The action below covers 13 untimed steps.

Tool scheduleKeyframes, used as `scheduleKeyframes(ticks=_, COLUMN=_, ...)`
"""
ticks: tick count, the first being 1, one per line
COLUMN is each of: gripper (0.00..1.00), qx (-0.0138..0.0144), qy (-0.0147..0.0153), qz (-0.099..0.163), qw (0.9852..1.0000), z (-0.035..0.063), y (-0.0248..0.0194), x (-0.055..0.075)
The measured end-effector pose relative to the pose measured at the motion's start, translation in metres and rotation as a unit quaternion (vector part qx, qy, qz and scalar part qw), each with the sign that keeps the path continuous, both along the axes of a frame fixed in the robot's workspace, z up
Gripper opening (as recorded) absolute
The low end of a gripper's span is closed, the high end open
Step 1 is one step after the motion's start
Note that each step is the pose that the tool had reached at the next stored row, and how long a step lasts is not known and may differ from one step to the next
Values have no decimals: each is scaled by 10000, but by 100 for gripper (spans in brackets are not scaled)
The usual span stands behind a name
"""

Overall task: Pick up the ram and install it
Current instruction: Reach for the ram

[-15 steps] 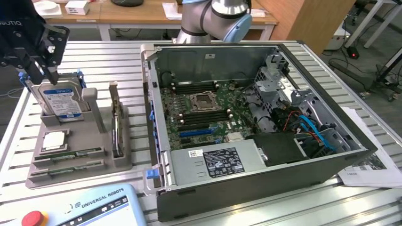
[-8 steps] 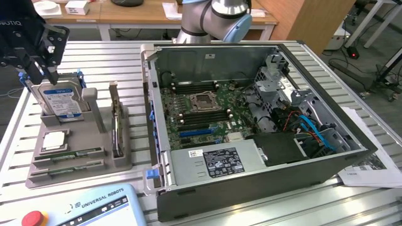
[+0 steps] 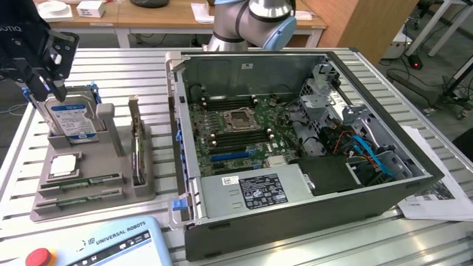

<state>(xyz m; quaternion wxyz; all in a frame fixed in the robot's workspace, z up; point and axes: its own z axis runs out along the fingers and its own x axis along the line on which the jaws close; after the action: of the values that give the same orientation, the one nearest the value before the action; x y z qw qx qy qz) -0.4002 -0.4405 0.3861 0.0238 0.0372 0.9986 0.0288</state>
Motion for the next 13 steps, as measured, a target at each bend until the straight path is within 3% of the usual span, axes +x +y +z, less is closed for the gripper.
scheduleKeyframes(ticks=3, gripper=31, qx=0, qy=0, qz=0, qw=10000, z=0, y=-25, x=-11)
scheduleKeyframes(ticks=7, gripper=31, qx=0, qy=0, qz=0, qw=10000, z=0, y=-92, x=-21)
scheduleKeyframes(ticks=10, gripper=38, qx=0, qy=0, qz=-1, qw=10000, z=-1, y=-132, x=-24)
scheduleKeyframes(ticks=11, gripper=45, qx=0, qy=0, qz=-1, qw=10000, z=0, y=-135, x=-24)
scheduleKeyframes(ticks=13, gripper=45, qx=0, qy=0, qz=-1, qw=10000, z=0, y=-135, x=-24)
